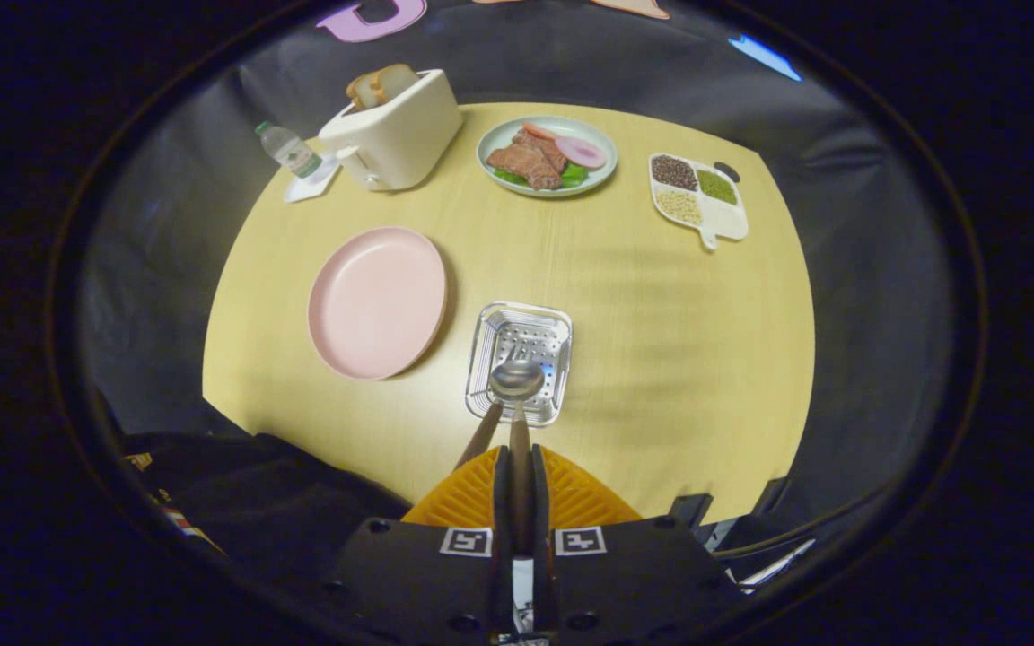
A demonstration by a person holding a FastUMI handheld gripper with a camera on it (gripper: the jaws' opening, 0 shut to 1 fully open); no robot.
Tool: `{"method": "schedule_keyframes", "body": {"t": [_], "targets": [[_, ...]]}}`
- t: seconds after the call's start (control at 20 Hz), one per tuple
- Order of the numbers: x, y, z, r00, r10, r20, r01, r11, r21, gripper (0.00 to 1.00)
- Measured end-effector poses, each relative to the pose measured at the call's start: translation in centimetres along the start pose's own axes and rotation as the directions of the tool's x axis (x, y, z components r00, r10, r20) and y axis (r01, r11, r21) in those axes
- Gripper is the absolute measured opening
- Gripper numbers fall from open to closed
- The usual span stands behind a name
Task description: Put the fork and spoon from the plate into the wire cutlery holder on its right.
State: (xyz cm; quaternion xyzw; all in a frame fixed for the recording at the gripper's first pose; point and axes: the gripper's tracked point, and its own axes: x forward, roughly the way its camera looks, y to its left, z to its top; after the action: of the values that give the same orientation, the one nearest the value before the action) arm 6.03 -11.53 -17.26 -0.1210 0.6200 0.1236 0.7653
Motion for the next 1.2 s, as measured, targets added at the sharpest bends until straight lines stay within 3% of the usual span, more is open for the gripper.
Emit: {"method": "schedule_keyframes", "body": {"t": [0.45, 0.65, 0.75, 1.0, 1.2], "targets": [[2.6, -0.2, 2.2, 1.0, -0.018, 0.016, 0.017, 0.999, 0.044, 0.15], [2.1, 0.6, 2.6, 0.998, 0.026, 0.061, -0.033, 0.993, 0.114, 0.18], [1.3, 1.1, 3.1, 0.993, 0.063, 0.101, -0.08, 0.981, 0.177, 0.31], [-1.4, 1.9, 4.6, 0.965, 0.11, 0.239, -0.169, 0.956, 0.241, 1.0], [-3.6, 2.5, 4.8, 0.93, 0.113, 0.35, -0.199, 0.954, 0.222, 1.0]]}}
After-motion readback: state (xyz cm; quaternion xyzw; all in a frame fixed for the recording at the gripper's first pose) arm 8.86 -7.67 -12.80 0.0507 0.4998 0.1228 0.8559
